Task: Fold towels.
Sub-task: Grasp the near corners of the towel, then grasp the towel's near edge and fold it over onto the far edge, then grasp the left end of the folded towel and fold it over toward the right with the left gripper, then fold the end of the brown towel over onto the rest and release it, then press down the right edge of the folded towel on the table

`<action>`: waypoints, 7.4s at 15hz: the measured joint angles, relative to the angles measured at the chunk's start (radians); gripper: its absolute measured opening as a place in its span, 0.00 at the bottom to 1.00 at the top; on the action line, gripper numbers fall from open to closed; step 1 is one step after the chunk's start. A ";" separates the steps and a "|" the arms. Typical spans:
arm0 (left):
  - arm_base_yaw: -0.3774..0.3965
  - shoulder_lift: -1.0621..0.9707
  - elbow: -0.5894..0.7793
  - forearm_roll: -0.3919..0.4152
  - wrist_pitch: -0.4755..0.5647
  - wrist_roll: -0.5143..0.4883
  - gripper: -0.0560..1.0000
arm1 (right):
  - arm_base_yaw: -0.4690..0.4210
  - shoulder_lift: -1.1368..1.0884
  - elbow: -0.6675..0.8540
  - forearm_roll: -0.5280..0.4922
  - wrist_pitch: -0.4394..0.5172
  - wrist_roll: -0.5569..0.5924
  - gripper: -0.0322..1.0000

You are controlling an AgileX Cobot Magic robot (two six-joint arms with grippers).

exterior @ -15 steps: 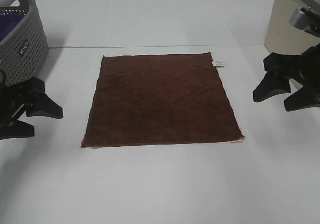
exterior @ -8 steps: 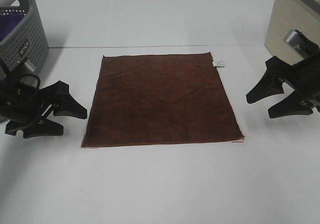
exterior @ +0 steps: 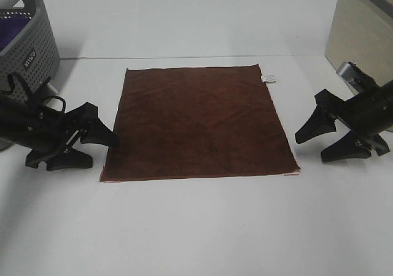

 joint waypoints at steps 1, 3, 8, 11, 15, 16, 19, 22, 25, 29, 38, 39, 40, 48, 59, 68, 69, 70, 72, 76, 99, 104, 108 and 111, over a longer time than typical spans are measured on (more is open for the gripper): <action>-0.010 0.009 -0.011 -0.013 0.002 0.001 0.72 | 0.004 0.020 0.000 0.002 -0.004 0.000 0.68; -0.037 0.025 -0.028 -0.033 0.003 0.002 0.72 | 0.046 0.038 -0.009 0.025 -0.014 -0.003 0.67; -0.103 0.071 -0.072 -0.071 0.017 0.002 0.59 | 0.203 0.093 -0.091 0.058 -0.032 0.027 0.57; -0.104 0.094 -0.072 -0.089 -0.011 0.017 0.18 | 0.206 0.103 -0.093 0.047 -0.054 0.060 0.23; -0.104 0.095 -0.070 -0.086 -0.015 0.040 0.05 | 0.206 0.103 -0.093 0.044 -0.046 0.079 0.03; -0.104 0.086 -0.069 -0.046 -0.009 0.018 0.05 | 0.206 0.104 -0.094 0.040 -0.019 0.086 0.03; -0.104 0.036 -0.058 0.103 -0.001 -0.116 0.05 | 0.206 0.104 -0.094 -0.011 0.060 0.125 0.03; -0.104 -0.037 0.018 0.194 0.004 -0.205 0.05 | 0.206 0.052 -0.037 -0.065 0.077 0.174 0.03; -0.106 -0.113 0.126 0.200 0.011 -0.217 0.05 | 0.209 -0.029 0.091 -0.067 0.080 0.193 0.03; -0.109 -0.181 0.206 0.200 0.025 -0.228 0.05 | 0.209 -0.062 0.165 -0.065 0.085 0.198 0.03; -0.109 -0.222 -0.015 0.230 -0.042 -0.311 0.05 | 0.209 -0.118 -0.114 -0.070 0.080 0.212 0.03; -0.109 -0.221 -0.054 0.232 -0.062 -0.312 0.05 | 0.209 -0.092 -0.188 -0.072 0.087 0.216 0.03; -0.109 -0.196 -0.144 0.240 -0.084 -0.322 0.05 | 0.209 -0.031 -0.321 -0.082 0.093 0.240 0.03; -0.109 0.071 -0.449 0.333 -0.129 -0.419 0.05 | 0.209 0.238 -0.666 -0.121 0.109 0.271 0.03; -0.109 0.184 -0.527 0.333 -0.122 -0.420 0.51 | 0.209 0.327 -0.697 -0.127 0.073 0.272 0.60; -0.083 0.121 -0.527 0.640 -0.086 -0.640 0.67 | 0.209 0.223 -0.700 -0.448 0.239 0.535 0.79; -0.081 0.124 -0.527 0.666 -0.085 -0.662 0.68 | 0.209 0.223 -0.700 -0.471 0.240 0.557 0.79; -0.081 0.130 -0.527 0.666 -0.086 -0.669 0.68 | 0.209 0.223 -0.700 -0.483 0.240 0.561 0.79; -0.081 0.167 -0.536 0.642 -0.087 -0.669 0.68 | 0.209 0.223 -0.700 -0.483 0.240 0.572 0.79; -0.088 0.254 -0.626 0.606 -0.020 -0.669 0.68 | 0.209 0.223 -0.700 -0.483 0.236 0.573 0.79; -0.301 0.226 -0.995 0.803 0.287 -1.065 0.07 | 0.209 0.223 -0.700 -0.423 0.217 0.573 0.79; -0.386 0.318 -1.086 0.801 0.193 -1.161 0.42 | 0.209 0.223 -0.700 -0.405 0.229 0.573 0.79; -0.394 0.320 -1.112 0.773 0.140 -1.166 0.71 | 0.209 0.223 -0.700 -0.374 0.281 0.555 0.79; -0.370 0.320 -1.180 0.832 0.183 -1.080 0.72 | 0.209 0.220 -0.700 -0.160 0.348 0.416 0.79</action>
